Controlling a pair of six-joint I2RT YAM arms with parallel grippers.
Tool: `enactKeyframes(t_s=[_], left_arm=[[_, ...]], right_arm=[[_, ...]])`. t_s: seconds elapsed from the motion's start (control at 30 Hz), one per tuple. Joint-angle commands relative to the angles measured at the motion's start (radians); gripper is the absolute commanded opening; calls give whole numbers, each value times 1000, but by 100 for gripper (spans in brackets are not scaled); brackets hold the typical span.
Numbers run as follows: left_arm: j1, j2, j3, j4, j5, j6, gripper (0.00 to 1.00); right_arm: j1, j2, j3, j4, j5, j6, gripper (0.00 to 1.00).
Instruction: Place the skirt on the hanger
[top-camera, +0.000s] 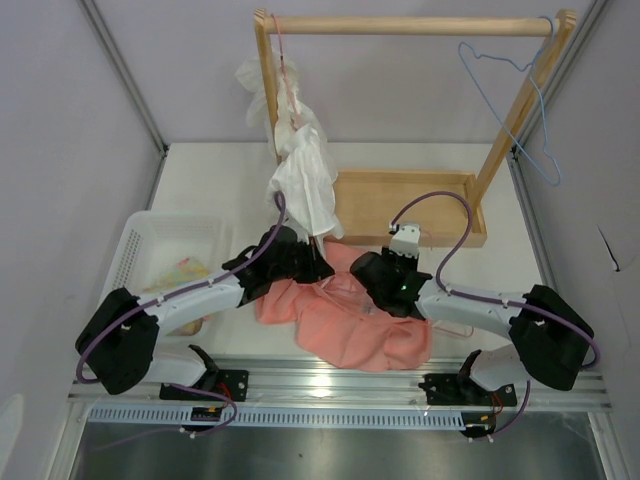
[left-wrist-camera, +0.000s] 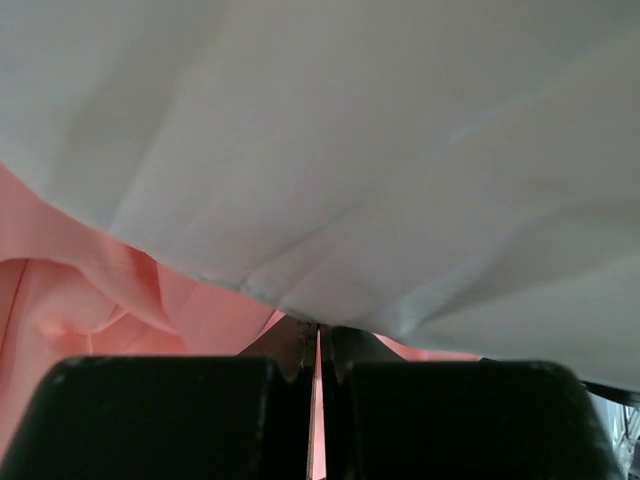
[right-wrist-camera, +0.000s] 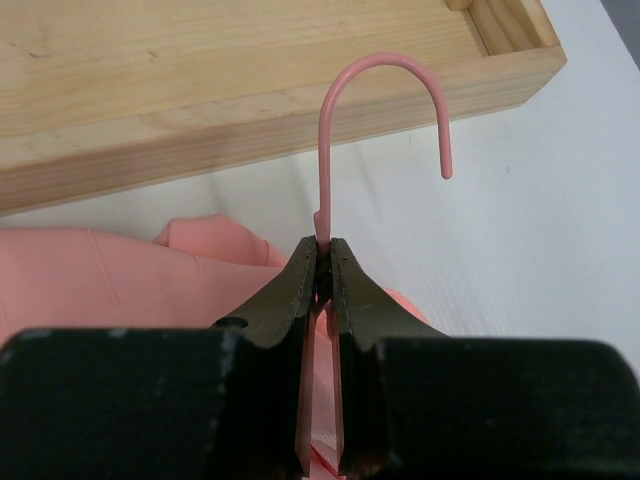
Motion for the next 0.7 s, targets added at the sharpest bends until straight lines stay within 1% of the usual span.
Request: enactKeyframes(t_s=[0.0,0.27,0.4,0.43,0.5,0.67], left_arm=[[-27,14,80,-19,-19,37,0],[-79,2,107,-52,7,44,0],[-83,-22,116,-55,16,57,0],[-86,-27,120,-93,18,63,0],[-86,-35,127,-110,7,77,0],[-87,-74,137,-107,-15,93,0]], right_arm=[[9,-62,11,43,41,53,0],[-34,-95,49,39,44,47,0],[-62,-132,44,43,30,54,0],[-66,-154,44,45,19,57,0],[-70,-178,44,43,5,59,0],[-50,-264,31,85,-18,1,0]])
